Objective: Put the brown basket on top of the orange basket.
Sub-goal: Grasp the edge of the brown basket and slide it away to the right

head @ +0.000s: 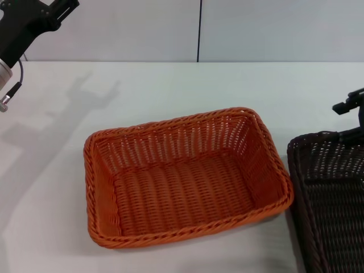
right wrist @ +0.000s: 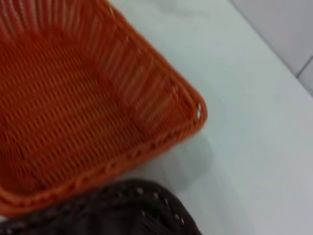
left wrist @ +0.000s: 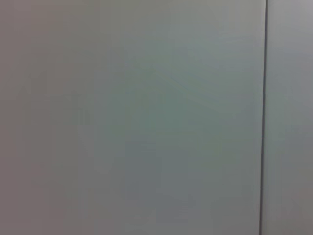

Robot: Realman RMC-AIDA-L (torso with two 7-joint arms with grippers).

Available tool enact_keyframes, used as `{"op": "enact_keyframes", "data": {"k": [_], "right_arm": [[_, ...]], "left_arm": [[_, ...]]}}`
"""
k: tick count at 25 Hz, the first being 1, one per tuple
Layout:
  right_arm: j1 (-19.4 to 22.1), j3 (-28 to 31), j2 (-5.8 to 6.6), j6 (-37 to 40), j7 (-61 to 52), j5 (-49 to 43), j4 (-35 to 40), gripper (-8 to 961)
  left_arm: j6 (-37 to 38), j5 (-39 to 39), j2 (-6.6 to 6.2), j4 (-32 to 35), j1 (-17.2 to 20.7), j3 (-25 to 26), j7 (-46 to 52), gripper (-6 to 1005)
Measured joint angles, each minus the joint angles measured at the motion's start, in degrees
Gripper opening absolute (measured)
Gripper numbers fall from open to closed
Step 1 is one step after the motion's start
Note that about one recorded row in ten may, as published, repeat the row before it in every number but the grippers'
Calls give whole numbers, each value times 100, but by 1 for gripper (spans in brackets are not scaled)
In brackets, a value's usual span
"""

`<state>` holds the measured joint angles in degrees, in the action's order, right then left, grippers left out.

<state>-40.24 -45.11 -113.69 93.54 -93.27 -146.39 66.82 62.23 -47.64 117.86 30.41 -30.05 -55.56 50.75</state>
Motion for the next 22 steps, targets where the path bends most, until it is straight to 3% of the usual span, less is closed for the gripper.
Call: {"op": "enact_keyframes", "data": {"k": [2,5,13,22], "right_arm": [[-31,-44,-10,-78,0,-129,-94,648],[-189,-177,103,-126,12,-289,-527,659],[-567,-300,242,-309,103,-767,-1387,660],[-657,-319,331,-276,393,-716,-1583,587]], "left_arm": [[-28,4,0,0,-1,1,-4,859],[-84,12,0,0,-11,2,-8,859],[-390,-18,-14,1,-165,-23,18,859],[-593,-36,-8,1,-254,-99,-32,859]]}}
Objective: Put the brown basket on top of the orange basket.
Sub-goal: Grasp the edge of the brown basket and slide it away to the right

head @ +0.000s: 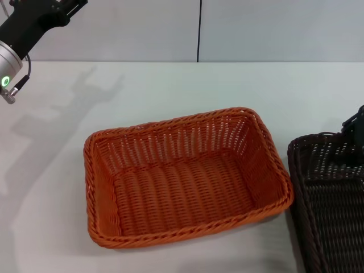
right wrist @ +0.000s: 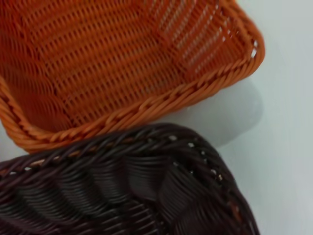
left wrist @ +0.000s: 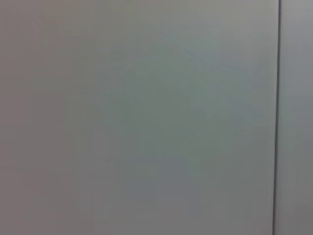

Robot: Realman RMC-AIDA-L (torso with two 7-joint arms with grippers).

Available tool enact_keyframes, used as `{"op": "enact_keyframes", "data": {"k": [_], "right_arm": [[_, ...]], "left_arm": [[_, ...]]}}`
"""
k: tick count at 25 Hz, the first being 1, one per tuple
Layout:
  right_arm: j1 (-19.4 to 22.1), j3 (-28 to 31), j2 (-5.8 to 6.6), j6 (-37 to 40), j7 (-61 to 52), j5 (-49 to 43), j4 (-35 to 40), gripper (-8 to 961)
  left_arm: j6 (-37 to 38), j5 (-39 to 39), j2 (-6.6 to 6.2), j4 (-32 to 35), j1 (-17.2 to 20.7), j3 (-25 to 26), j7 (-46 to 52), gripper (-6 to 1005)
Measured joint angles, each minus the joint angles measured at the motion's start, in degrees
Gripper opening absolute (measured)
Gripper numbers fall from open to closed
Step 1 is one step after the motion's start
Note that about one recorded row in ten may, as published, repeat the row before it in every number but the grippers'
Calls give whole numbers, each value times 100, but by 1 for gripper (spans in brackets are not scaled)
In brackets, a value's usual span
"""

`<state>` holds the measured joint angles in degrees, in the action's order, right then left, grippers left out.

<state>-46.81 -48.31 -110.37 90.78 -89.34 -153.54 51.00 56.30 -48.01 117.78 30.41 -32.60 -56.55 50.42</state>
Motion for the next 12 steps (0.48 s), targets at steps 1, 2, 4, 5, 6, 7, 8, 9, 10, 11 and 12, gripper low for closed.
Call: {"op": "enact_keyframes", "data": {"k": [1,2,4,5,6,7,8,9,10,11,12], "right_arm": [[-14,2,35,55,2,21,13,567],[-14,2,35,55,2,21,13,548],[-56,1,74,136,2,16,-23,510],[-79,-8,92,184,2,6,-43,491],[-98,-16,109,244,2,-6,-57,472],[-112,-32,128,316,-8,-21,-66,452],[-122,-41,140,372,-19,-42,-79,433],[-133,-42,150,411,-28,-74,-97,414],[-144,-42,155,456,-36,-124,-118,362],[-169,-39,163,513,-69,-229,-156,311],[-169,-39,163,513,-69,-229,-156,301]], "left_arm": [[-39,0,-1,-1,-14,0,-21,859],[-39,0,-1,-1,-14,0,-21,859],[-55,0,-1,-23,-31,0,-42,859],[-55,0,-1,-23,-31,0,-42,859],[-76,-3,-6,-138,-90,-6,-82,859],[-76,-3,-6,-138,-90,-6,-82,859],[-85,-7,-1,-161,-97,-5,-123,859],[-85,-7,-1,-161,-97,-5,-123,859],[-92,-7,5,-175,-98,0,-171,859],[-96,-6,5,-195,-106,11,-202,859],[-96,-6,5,-195,-106,11,-202,859]]}}
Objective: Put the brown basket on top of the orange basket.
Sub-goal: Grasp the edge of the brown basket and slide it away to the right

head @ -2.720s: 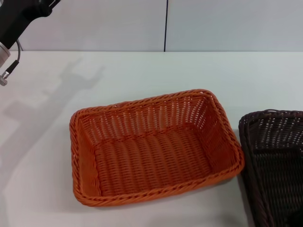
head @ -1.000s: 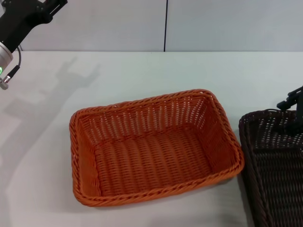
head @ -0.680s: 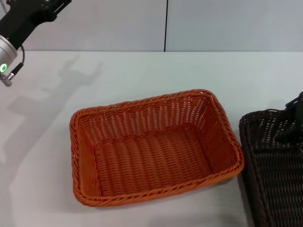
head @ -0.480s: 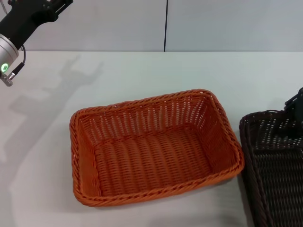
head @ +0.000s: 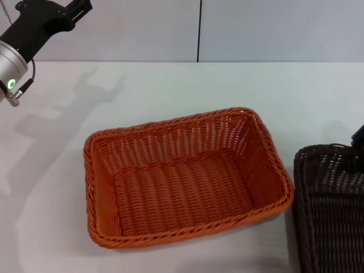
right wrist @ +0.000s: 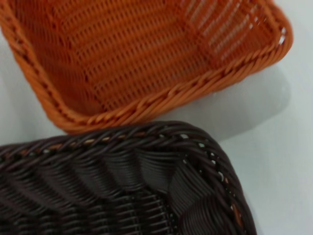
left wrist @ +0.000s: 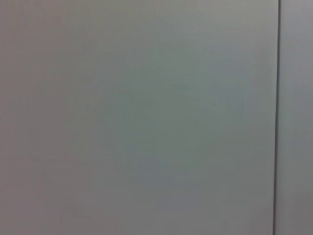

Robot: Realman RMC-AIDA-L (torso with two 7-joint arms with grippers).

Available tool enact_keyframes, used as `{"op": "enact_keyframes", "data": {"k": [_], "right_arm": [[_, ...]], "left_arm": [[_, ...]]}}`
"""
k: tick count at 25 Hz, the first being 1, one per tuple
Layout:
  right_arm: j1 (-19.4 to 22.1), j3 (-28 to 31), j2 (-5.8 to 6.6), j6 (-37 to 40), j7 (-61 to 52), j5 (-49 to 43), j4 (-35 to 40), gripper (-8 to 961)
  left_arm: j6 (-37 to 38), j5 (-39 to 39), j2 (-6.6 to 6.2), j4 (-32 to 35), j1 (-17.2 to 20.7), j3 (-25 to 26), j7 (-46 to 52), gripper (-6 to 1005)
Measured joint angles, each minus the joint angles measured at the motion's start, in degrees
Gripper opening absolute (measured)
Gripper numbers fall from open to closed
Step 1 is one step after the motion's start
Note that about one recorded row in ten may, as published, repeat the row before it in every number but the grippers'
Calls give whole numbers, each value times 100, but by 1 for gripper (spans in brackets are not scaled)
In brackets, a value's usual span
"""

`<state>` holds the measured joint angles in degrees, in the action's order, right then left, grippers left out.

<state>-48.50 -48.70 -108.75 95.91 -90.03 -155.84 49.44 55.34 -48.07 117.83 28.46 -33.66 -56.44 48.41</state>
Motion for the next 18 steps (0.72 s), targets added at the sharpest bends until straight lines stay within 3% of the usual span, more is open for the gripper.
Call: {"op": "enact_keyframes", "data": {"k": [18], "right_arm": [[40,21,-13,180,-277,-437,-191,195]], "left_arm": [[-27,52,-1,-94,-86,31,-155,860]]}}
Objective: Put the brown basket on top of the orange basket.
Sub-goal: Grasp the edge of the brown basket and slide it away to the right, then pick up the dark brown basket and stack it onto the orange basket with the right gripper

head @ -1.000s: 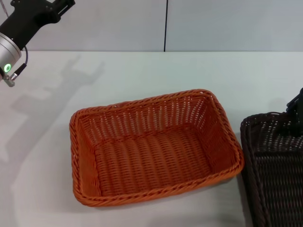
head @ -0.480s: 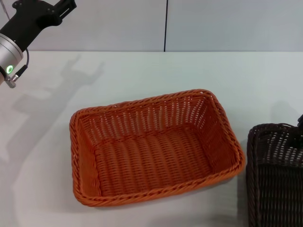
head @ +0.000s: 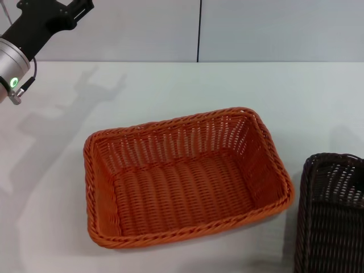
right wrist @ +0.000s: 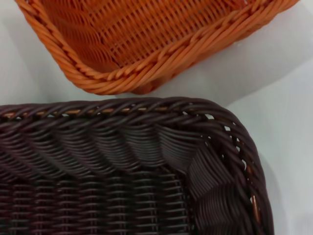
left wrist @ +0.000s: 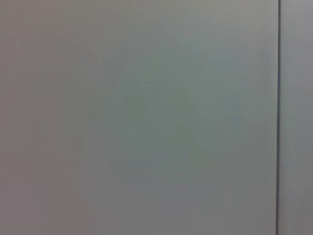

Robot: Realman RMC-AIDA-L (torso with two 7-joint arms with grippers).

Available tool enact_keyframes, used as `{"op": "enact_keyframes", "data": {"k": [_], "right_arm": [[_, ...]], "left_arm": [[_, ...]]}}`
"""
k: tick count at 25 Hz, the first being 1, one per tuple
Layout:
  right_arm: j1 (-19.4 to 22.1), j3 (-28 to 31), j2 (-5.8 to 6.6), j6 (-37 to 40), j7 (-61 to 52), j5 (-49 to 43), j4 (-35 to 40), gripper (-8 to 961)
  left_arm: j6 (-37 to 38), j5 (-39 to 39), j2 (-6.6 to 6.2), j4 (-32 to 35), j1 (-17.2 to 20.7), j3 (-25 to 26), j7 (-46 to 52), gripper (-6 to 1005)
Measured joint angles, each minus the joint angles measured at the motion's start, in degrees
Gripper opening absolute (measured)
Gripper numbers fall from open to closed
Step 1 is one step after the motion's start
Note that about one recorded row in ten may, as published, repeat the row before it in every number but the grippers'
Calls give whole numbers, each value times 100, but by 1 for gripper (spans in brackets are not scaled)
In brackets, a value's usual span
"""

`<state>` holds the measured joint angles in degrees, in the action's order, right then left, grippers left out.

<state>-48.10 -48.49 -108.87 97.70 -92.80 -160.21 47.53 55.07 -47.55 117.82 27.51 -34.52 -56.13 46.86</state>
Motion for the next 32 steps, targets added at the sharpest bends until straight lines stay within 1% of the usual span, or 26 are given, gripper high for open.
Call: {"op": "enact_keyframes", "data": {"k": [9,13,15,16,19,21,24,26,29,30,31,32], "right_arm": [[79,86,-24,-17,-15,2,10,153],[161,172,-36,-19,-17,56,140,141],[217,271,-63,-24,-18,73,292,138],[272,435,-104,-21,-19,76,501,138],[333,561,-127,9,-25,78,714,139],[450,710,-139,56,-80,82,1054,139],[506,797,-140,117,-103,88,1226,139],[564,1004,-125,310,-105,131,1521,139],[604,1136,-104,501,-40,303,1702,138],[641,1178,-77,620,-10,473,1772,138],[724,1225,1,818,30,822,1848,138],[724,1225,1,818,30,822,1848,138]], "left_arm": [[3,-18,-12,-24,-11,6,-10,860],[4,-20,-13,-27,-3,6,-11,860],[4,-20,-14,-27,1,6,-11,860],[4,-21,-16,-27,2,6,-11,860],[4,-19,-21,-27,12,13,-16,860],[4,-11,-25,-27,22,30,-20,860],[4,-11,-28,-27,26,56,-21,860],[4,-11,-43,-27,29,132,-21,860],[3,-15,-47,-27,24,157,-21,860],[2,-21,-47,-27,19,187,-21,860],[-21,-33,-54,-27,1,237,-21,860],[-21,-33,-54,-27,1,237,-21,860]]}}
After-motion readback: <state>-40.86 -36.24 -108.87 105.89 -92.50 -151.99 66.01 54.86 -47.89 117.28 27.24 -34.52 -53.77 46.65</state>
